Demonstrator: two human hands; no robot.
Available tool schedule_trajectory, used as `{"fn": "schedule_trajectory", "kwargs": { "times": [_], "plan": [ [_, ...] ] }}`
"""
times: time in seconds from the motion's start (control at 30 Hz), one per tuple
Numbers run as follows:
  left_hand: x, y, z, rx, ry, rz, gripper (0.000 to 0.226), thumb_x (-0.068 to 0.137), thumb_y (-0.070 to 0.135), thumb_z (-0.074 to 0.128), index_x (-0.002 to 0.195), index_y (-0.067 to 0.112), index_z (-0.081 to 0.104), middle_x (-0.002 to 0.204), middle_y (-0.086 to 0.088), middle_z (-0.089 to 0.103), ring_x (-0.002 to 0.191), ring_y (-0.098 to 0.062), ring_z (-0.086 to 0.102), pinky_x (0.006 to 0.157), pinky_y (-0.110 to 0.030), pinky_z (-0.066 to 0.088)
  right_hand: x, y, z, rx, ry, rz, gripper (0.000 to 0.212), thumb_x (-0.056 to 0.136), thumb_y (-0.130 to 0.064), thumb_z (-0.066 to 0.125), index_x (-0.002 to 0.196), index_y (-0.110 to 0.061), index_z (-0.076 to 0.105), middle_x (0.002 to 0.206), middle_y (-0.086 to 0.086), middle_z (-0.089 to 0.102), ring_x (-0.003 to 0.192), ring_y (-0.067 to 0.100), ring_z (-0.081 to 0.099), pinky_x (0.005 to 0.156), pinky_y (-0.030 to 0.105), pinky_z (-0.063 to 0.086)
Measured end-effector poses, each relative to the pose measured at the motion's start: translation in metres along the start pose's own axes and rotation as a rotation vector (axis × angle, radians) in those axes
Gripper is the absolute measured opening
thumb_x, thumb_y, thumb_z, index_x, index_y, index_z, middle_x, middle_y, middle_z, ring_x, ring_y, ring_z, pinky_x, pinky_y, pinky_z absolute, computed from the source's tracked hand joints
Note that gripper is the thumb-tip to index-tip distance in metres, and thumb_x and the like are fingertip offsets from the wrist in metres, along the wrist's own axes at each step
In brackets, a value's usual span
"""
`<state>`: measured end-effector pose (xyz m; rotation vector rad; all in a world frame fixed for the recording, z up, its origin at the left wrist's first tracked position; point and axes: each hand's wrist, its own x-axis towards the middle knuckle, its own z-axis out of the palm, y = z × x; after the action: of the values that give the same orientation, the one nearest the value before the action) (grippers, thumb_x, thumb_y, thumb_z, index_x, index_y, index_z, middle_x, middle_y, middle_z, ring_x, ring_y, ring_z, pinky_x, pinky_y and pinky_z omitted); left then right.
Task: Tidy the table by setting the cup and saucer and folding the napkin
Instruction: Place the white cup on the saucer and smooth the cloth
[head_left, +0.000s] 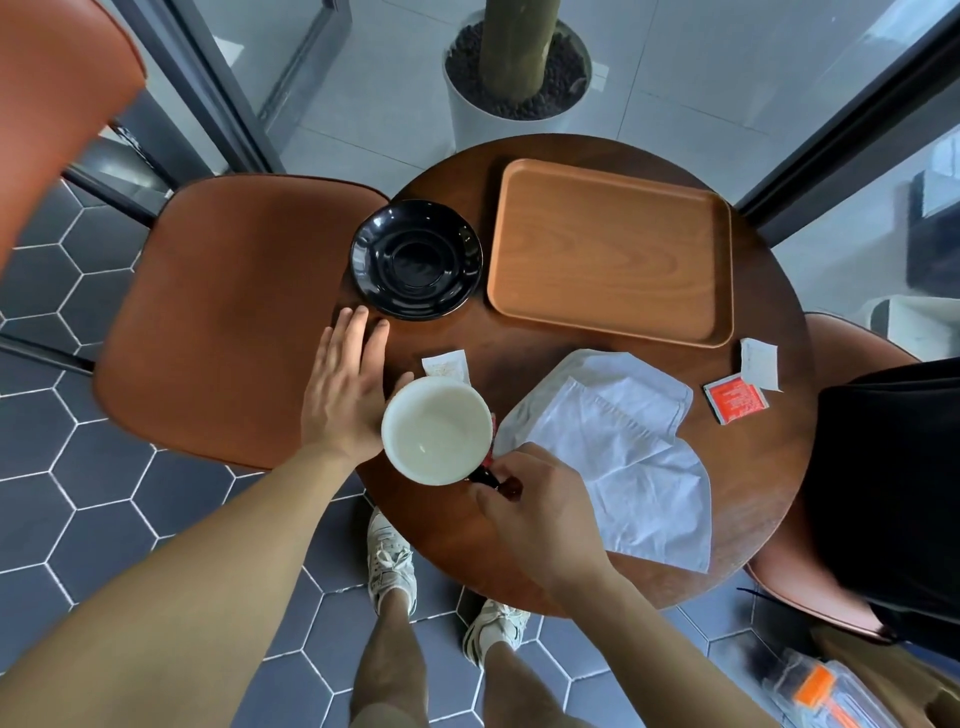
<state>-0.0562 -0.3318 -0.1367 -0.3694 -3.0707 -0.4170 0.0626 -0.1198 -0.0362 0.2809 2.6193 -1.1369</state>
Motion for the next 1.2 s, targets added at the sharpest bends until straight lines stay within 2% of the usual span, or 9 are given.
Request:
{"fn": "schedule_trajectory", "kwargs": {
  "times": [0.1, 0.2, 0.3, 0.43, 0.6, 0.77, 0.87, 1.07, 1.2],
  "plan": [
    [0.0, 0.0, 0.0, -0.003, -0.005, 0.008, 0.071, 0.102, 0.055, 0.031, 0.153, 0.006, 0.031, 0.163, -0.019, 0.022, 0.155, -0.032, 0.011, 0.126, -0.049, 0.012, 0.002, 0.002, -0.005, 0.029, 0.028, -0.003, 0.015, 0.086, -0.027, 0.074, 0.078, -0.014, 0.07, 0.08, -0.005, 0.06, 0.076, 0.014, 0.056, 0.065, 0.025, 0.042],
    [0.0, 0.0, -0.001, 0.032, -0.049, -0.002, 0.076, 0.097, 0.057, 0.033, 0.154, 0.007, 0.026, 0.165, -0.018, 0.017, 0.156, -0.03, 0.005, 0.126, -0.049, 0.011, 0.004, 0.004, -0.01, 0.078, 0.068, 0.012, 0.013, 0.086, -0.029, 0.074, 0.077, -0.02, 0.072, 0.078, -0.01, 0.062, 0.077, 0.01, 0.06, 0.066, 0.024, 0.046],
    [0.0, 0.002, -0.005, 0.051, -0.064, -0.003, 0.085, 0.096, 0.067, 0.014, 0.154, 0.006, 0.027, 0.164, -0.019, 0.019, 0.156, -0.032, 0.007, 0.126, -0.05, 0.013, 0.011, 0.004, -0.017, 0.104, 0.125, 0.002, 0.013, 0.085, -0.028, 0.074, 0.075, -0.02, 0.07, 0.076, -0.009, 0.064, 0.078, 0.008, 0.06, 0.067, 0.024, 0.045],
    [-0.001, 0.003, -0.006, 0.066, -0.037, 0.003, 0.072, 0.1, 0.055, 0.035, 0.151, 0.005, 0.035, 0.162, -0.021, 0.025, 0.154, -0.034, 0.015, 0.126, -0.05, 0.013, 0.033, -0.004, -0.026, 0.101, 0.161, -0.007, 0.014, 0.085, -0.026, 0.075, 0.077, -0.016, 0.07, 0.079, -0.006, 0.066, 0.078, 0.009, 0.061, 0.071, 0.027, 0.047],
    [0.001, 0.003, -0.004, 0.081, -0.026, -0.007, 0.068, 0.1, 0.054, 0.032, 0.15, 0.008, 0.037, 0.163, -0.019, 0.025, 0.154, -0.032, 0.015, 0.126, -0.048, 0.012, 0.068, -0.026, -0.035, 0.137, 0.205, -0.031, 0.015, 0.087, -0.027, 0.073, 0.083, -0.012, 0.072, 0.082, -0.002, 0.069, 0.079, 0.013, 0.065, 0.073, 0.038, 0.053],
    [0.0, 0.001, 0.0, 0.091, -0.008, -0.004, 0.067, 0.1, 0.053, 0.033, 0.151, 0.008, 0.037, 0.163, -0.018, 0.026, 0.154, -0.032, 0.017, 0.125, -0.049, 0.018, 0.105, -0.05, -0.033, 0.194, 0.181, -0.003, 0.02, 0.088, -0.031, 0.068, 0.091, -0.013, 0.074, 0.083, 0.003, 0.074, 0.082, 0.019, 0.071, 0.078, 0.042, 0.056],
    [0.001, 0.0, 0.001, 0.074, 0.005, 0.001, 0.067, 0.1, 0.053, 0.033, 0.15, 0.008, 0.038, 0.163, -0.018, 0.027, 0.154, -0.032, 0.018, 0.124, -0.05, 0.019, 0.125, -0.061, -0.028, 0.182, 0.178, -0.005, 0.022, 0.09, -0.033, 0.067, 0.087, -0.012, 0.074, 0.077, 0.003, 0.074, 0.077, 0.02, 0.072, 0.074, 0.044, 0.058],
    [0.0, -0.002, 0.003, 0.045, 0.031, 0.007, 0.066, 0.1, 0.052, 0.035, 0.149, 0.008, 0.04, 0.162, -0.018, 0.028, 0.154, -0.032, 0.019, 0.124, -0.051, 0.021, 0.155, -0.074, -0.014, 0.171, 0.214, -0.016, 0.025, 0.091, -0.032, 0.066, 0.078, -0.01, 0.071, 0.071, 0.005, 0.072, 0.071, 0.021, 0.07, 0.069, 0.043, 0.059],
    [0.0, -0.004, 0.007, 0.037, 0.055, 0.01, 0.066, 0.101, 0.052, 0.033, 0.148, 0.008, 0.041, 0.162, -0.018, 0.029, 0.153, -0.031, 0.02, 0.125, -0.049, 0.02, 0.165, -0.078, -0.002, 0.185, 0.237, -0.004, 0.022, 0.09, -0.03, 0.067, 0.077, -0.012, 0.07, 0.07, 0.002, 0.071, 0.069, 0.017, 0.069, 0.065, 0.034, 0.058]
  ]
}}
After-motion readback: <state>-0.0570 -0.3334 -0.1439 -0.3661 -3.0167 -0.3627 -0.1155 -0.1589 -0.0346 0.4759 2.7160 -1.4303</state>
